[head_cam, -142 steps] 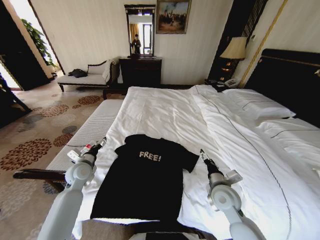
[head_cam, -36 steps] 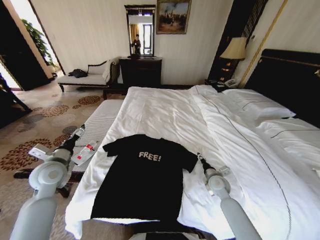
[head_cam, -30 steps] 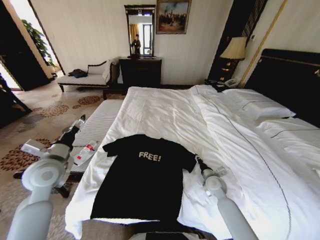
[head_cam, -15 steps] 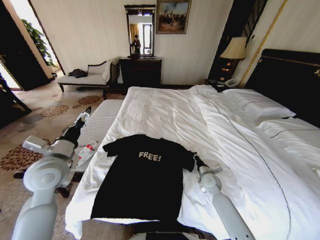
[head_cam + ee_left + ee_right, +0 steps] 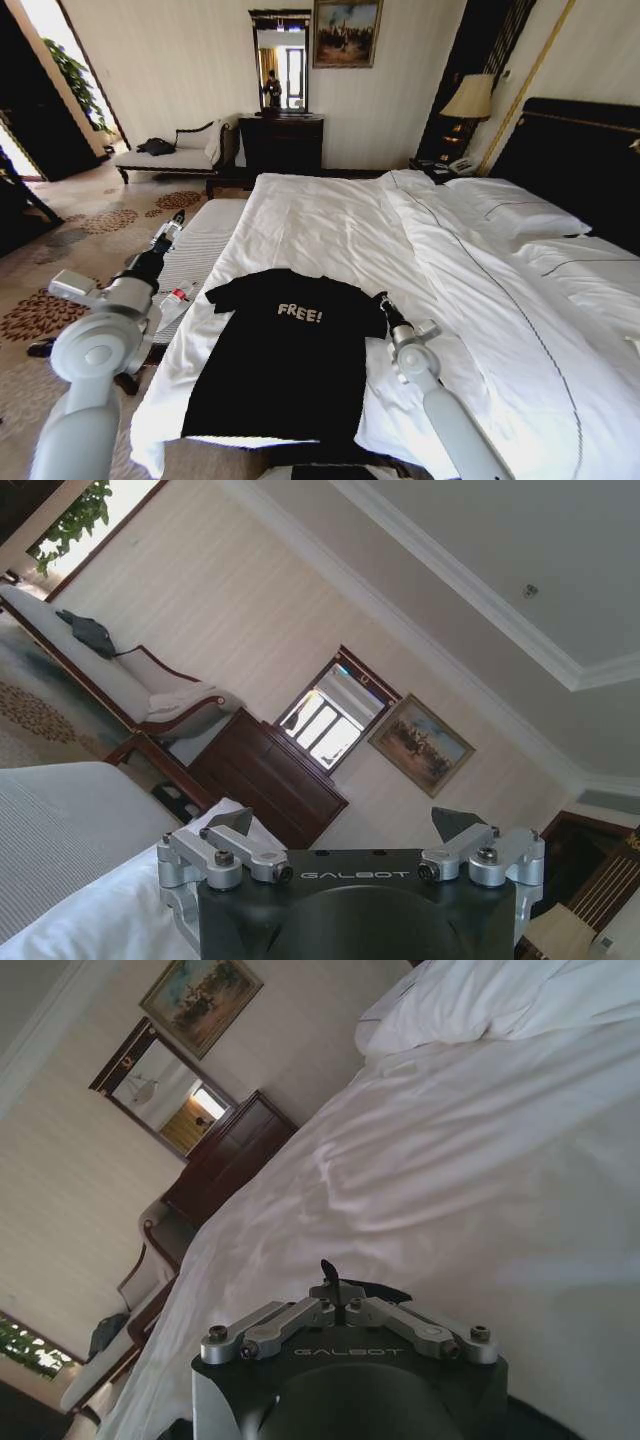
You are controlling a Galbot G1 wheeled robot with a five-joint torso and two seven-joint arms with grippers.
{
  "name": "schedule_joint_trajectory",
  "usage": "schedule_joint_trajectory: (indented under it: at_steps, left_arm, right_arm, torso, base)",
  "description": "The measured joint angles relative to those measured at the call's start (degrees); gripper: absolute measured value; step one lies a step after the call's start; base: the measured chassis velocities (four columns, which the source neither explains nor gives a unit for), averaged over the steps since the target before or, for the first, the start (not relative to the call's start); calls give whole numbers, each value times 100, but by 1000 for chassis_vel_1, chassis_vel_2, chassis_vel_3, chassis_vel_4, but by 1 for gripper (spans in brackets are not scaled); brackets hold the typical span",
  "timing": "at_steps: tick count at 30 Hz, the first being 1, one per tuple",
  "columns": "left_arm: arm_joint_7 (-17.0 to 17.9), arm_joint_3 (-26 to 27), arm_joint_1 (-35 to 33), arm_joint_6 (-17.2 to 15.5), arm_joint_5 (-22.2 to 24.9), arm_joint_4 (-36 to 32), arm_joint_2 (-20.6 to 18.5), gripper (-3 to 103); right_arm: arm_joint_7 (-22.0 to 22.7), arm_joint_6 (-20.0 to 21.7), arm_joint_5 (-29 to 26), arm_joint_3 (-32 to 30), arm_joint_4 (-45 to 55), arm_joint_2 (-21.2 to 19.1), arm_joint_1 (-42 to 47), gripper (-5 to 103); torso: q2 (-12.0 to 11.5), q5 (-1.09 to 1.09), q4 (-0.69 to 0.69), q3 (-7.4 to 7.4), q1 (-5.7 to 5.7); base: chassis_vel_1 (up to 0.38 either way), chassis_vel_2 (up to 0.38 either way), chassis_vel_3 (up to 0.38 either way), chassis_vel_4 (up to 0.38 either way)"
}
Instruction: Fold the clothes on the bed.
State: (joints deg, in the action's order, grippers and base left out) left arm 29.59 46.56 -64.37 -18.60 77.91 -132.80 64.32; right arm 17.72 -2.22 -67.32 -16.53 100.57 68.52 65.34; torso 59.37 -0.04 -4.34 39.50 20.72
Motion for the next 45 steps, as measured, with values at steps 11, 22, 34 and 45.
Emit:
schedule_joint_trajectory:
  at_steps: [11,22,34,45]
  left_arm:
    - [1,156,-334,-13,-95,-124,62,100]
    - [7,158,-416,-36,-166,-128,64,100]
    - [13,156,-560,-85,-281,-118,121,100]
    - [-27,20,-619,-112,-587,274,176,100]
  right_arm:
    - [15,104,110,720,-267,485,-383,0]
    - [21,36,728,1050,-79,574,67,0]
    - [-890,-774,1222,1357,294,650,611,30]
    - [-795,-905,1156,795,411,620,670,73]
  torso:
    - [0,0,2,0,0]
    - [0,0,1,-1,0]
    - [1,0,1,-1,-1]
    - [1,2,3,0,-1]
  base:
    - [0,0,0,0]
    - [0,0,0,0]
    - [0,0,0,0]
    - [0,0,0,0]
